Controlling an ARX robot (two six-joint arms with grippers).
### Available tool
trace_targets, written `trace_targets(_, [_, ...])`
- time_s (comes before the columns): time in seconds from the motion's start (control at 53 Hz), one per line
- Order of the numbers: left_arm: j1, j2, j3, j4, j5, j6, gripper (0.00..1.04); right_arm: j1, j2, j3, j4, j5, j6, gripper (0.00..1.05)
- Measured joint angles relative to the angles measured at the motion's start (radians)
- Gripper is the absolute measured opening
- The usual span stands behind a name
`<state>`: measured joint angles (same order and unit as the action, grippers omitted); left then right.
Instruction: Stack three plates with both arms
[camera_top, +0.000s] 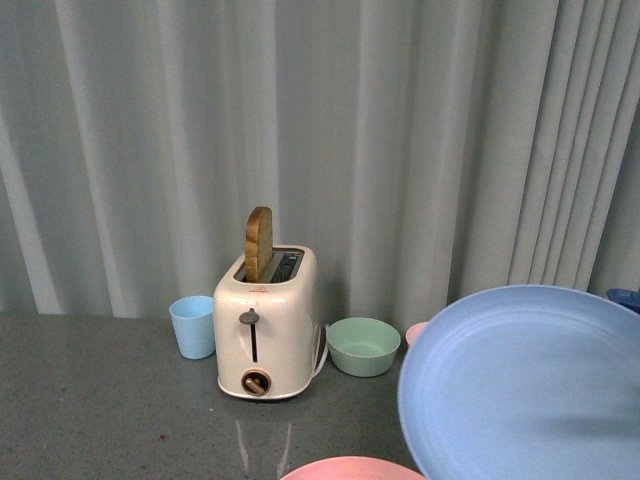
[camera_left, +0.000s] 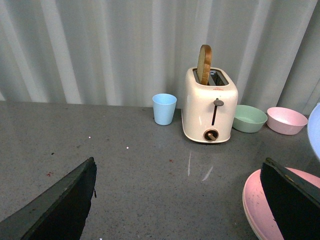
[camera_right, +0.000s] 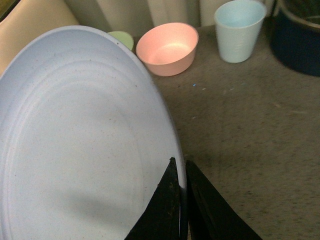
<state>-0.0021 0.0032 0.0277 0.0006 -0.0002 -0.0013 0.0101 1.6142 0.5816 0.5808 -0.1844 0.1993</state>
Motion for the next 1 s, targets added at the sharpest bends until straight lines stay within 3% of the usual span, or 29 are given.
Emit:
trace_targets(0.378, [0.000, 0.000, 0.000, 0.000, 0.000, 0.000, 0.98, 0.190, 0.235, -0.005, 0.160, 0.018, 0.154, 0.03])
trace_targets(1.001, [0.000, 0.000, 0.000, 0.000, 0.000, 0.000, 0.98, 0.220, 0.383, -0.020, 0.247, -0.027, 0.272, 0.03])
